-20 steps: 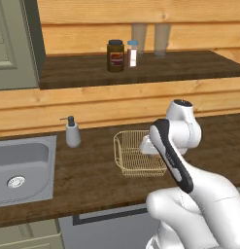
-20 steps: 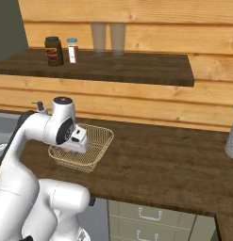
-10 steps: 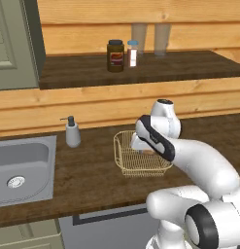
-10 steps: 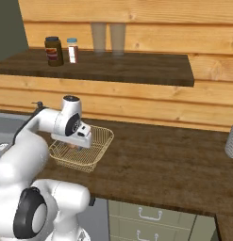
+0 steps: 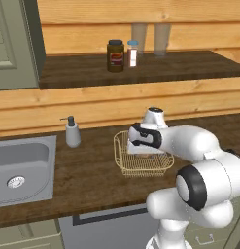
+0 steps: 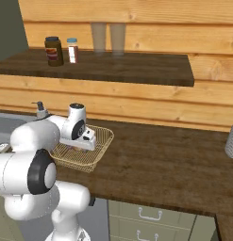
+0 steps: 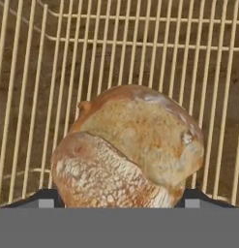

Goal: Open the cabinet, pick up the bread from the cabinet and place it in the basket. Then move the basket to the dining counter.

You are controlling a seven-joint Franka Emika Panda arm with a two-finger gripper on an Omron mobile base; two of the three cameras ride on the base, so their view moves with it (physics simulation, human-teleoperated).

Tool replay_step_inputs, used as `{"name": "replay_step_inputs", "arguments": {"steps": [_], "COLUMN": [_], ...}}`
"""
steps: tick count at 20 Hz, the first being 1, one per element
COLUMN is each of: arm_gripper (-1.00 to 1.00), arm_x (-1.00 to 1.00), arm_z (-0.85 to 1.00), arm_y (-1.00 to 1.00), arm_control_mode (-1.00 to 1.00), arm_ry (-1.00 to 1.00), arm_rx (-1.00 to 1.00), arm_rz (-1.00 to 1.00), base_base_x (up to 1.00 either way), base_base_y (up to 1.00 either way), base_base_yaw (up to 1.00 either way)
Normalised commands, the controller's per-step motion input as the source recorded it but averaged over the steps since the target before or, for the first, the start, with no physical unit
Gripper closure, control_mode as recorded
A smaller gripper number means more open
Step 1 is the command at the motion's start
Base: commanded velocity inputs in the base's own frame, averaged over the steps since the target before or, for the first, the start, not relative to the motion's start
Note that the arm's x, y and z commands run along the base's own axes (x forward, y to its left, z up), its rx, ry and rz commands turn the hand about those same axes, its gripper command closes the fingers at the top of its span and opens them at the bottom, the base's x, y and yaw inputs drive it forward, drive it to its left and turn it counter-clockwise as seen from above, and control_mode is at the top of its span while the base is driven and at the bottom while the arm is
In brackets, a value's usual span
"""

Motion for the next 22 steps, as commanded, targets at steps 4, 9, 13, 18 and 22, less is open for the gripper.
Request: {"name": "replay_step_inputs", "arguments": {"steps": [4, 9, 13, 18, 22], "arm_gripper": [1.0, -1.0, -1.0, -1.0, -1.0], "arm_x": [0.43, 0.16, 0.0, 0.0, -0.07], "arm_z": [-0.41, -0.1, 0.0, 0.0, 0.02], "arm_y": [0.0, 0.02, 0.0, 0.0, 0.0], "arm_control_mode": [-1.0, -1.0, -1.0, -1.0, -1.0], "arm_ry": [0.0, 0.01, 0.0, 0.0, -0.02], "arm_rx": [0.0, 0.0, 0.0, 0.0, 0.0], "arm_rz": [0.0, 0.0, 0.0, 0.0, 0.0], "base_base_x": [0.0, 0.0, 0.0, 0.0, 0.0], "base_base_y": [0.0, 0.0, 0.0, 0.0, 0.0], "base_base_yaw": [0.0, 0.0, 0.0, 0.0, 0.0]}}
